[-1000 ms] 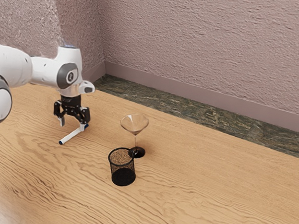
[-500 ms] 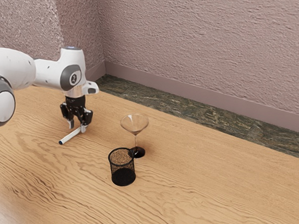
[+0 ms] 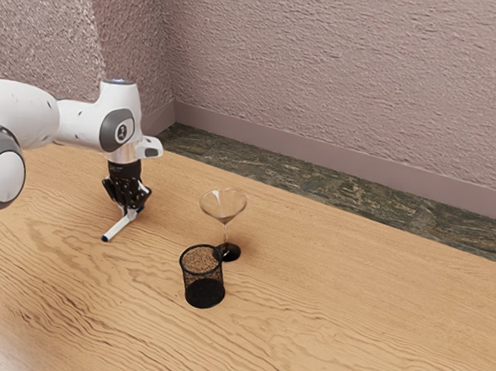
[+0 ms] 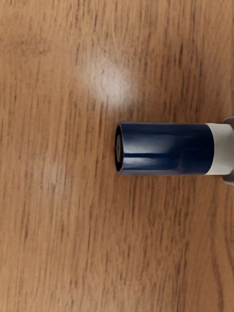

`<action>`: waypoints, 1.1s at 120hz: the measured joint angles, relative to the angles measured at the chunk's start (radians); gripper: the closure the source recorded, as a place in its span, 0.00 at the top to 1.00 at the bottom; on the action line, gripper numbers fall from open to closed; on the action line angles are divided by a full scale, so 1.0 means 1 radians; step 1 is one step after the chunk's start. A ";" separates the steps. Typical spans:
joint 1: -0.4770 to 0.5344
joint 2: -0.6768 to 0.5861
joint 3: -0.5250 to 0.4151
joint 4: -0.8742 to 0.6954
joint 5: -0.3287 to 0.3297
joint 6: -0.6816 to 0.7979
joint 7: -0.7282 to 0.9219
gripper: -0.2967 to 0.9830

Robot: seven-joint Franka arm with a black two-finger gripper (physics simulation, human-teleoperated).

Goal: Put the marker into the pen holder.

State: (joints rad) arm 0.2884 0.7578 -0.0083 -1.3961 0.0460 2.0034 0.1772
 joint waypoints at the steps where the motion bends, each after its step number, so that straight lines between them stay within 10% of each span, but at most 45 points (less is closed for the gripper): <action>1: 0.000 0.000 0.000 0.000 0.000 0.000 0.000 0.18; 40: -0.008 -0.099 -0.001 -0.100 0.018 0.072 0.001 0.15; 96: -0.139 -0.666 -0.018 -0.695 0.166 0.592 -0.034 0.15; 132: -0.238 -0.945 -0.045 -0.938 0.080 0.787 -0.039 0.15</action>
State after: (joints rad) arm 0.0505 -0.1875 -0.0532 -2.3338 0.1255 2.7908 0.1386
